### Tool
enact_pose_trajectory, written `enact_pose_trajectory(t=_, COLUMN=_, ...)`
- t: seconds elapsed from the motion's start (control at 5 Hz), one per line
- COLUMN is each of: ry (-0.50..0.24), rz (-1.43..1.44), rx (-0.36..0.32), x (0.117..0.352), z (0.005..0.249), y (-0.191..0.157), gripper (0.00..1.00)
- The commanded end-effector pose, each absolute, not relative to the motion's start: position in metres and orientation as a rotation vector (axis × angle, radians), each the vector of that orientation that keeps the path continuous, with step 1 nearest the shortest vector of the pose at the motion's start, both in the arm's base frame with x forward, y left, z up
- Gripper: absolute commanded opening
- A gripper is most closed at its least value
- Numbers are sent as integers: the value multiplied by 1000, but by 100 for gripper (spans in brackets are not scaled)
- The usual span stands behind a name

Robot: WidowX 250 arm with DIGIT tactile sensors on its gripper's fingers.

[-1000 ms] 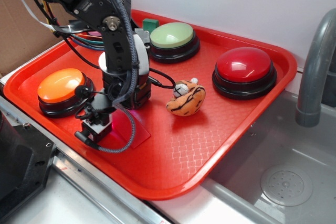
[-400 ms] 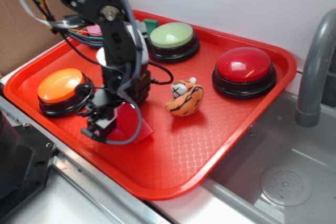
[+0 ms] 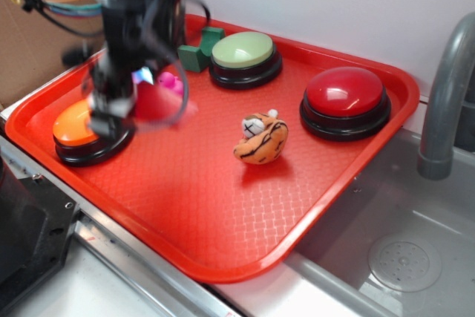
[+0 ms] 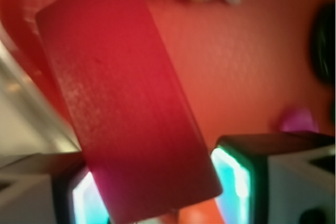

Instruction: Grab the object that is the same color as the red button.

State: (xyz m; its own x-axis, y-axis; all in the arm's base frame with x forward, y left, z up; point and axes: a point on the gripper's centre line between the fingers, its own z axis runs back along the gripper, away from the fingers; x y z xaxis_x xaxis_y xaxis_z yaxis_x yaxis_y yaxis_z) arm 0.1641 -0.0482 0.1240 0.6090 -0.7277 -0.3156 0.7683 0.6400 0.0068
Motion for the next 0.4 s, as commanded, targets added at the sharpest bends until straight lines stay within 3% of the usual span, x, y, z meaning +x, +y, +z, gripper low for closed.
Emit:
enact_pose_trajectory(t=0.0, ry=354, rz=-359, rx=85, x=165, z=192, y=-69, gripper=0)
enact_pose_trajectory(t=0.2, ry=295, rz=-105, rx=71, x=156, z=204, y=-66, gripper=0)
